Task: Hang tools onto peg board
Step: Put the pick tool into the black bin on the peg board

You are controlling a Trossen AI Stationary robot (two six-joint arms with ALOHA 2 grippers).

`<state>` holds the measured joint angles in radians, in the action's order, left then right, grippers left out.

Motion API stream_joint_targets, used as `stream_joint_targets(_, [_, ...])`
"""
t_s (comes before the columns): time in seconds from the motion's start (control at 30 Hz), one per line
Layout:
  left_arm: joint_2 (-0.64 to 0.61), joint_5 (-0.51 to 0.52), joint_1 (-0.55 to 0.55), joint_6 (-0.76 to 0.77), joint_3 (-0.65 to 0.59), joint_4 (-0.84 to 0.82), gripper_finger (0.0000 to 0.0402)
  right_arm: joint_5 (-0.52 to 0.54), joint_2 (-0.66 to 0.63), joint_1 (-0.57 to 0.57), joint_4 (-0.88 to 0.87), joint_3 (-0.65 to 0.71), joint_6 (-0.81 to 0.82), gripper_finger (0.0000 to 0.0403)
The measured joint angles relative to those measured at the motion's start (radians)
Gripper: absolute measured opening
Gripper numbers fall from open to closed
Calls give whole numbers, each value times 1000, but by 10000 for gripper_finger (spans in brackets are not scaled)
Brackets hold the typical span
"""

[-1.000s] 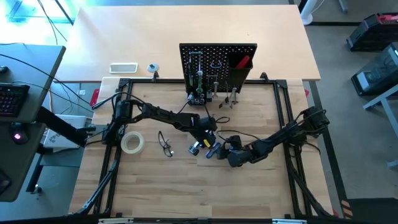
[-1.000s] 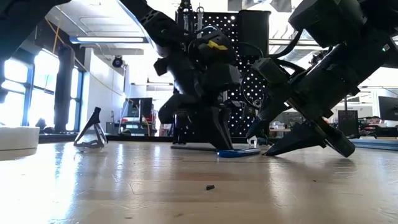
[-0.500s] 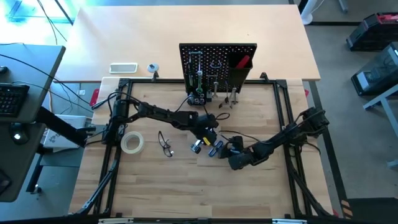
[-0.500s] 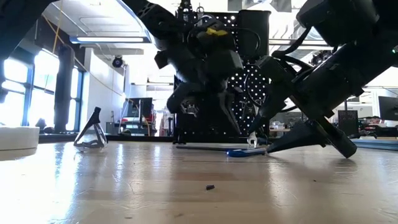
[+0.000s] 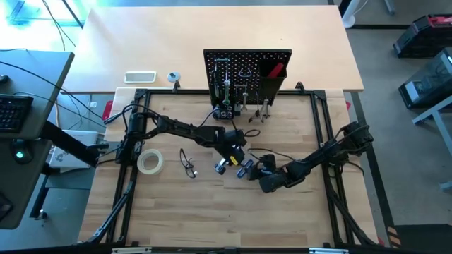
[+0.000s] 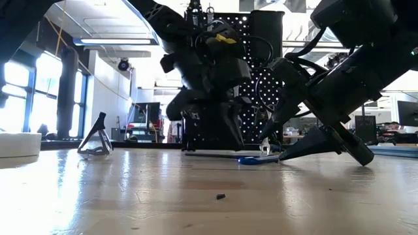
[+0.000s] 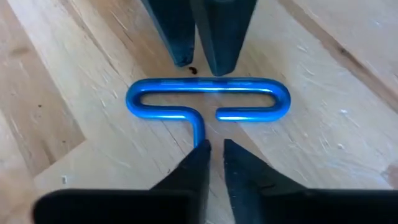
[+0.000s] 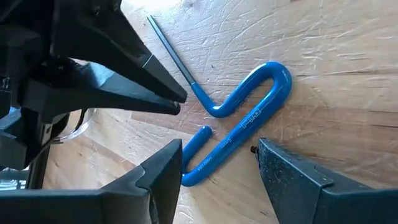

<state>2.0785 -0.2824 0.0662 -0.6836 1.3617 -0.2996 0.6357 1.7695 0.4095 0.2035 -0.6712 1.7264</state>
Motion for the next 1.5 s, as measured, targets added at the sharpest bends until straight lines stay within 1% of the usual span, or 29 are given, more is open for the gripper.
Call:
stream_joint_targets(0.13, [0, 27, 7, -36, 0, -2, 87, 0, 0, 0, 0, 0, -3, 202])
stream_joint_targets(0.27, [0, 29, 28, -43, 0, 6, 135, 1, 0, 1, -1, 0, -5, 202])
stream_joint_targets(0.33, [2, 22, 39, -44, 1, 6, 147, 1, 0, 1, -1, -1, -6, 202])
stream_joint_targets(0.43, [14, -8, 49, -44, 1, 5, 150, 1, -1, 1, -3, -1, -15, 202])
stream_joint_targets(0.53, [27, -53, 53, -46, 1, -5, 140, 0, -1, 1, -3, -1, -18, 202])
stream_joint_targets(0.8, [51, -65, 53, -77, 2, 12, 94, -8, -2, -4, -4, -1, -2, 202])
stream_joint_targets(0.87, [53, -65, 53, -86, 2, 15, 75, -8, -2, -4, -4, -1, 3, 202])
stream_joint_targets(0.97, [55, -39, 48, -107, 3, 26, 24, -9, -2, -4, -4, -1, 4, 202])
stream_joint_targets(1.0, [56, -33, 46, -113, 4, 29, 13, -13, -2, -4, -4, -1, 6, 202])
stream_joint_targets(1.17, [56, -27, 43, -115, 4, 51, 3, -44, -3, 3, -2, -2, 27, 202])
stream_joint_targets(1.4, [23, -20, 46, -115, 2, 40, 1, -45, -3, 24, -2, -3, 55, 202])
stream_joint_targets(1.5, [10, -34, 46, -112, 18, 31, 2, -44, -3, 24, -8, -4, 55, 202])
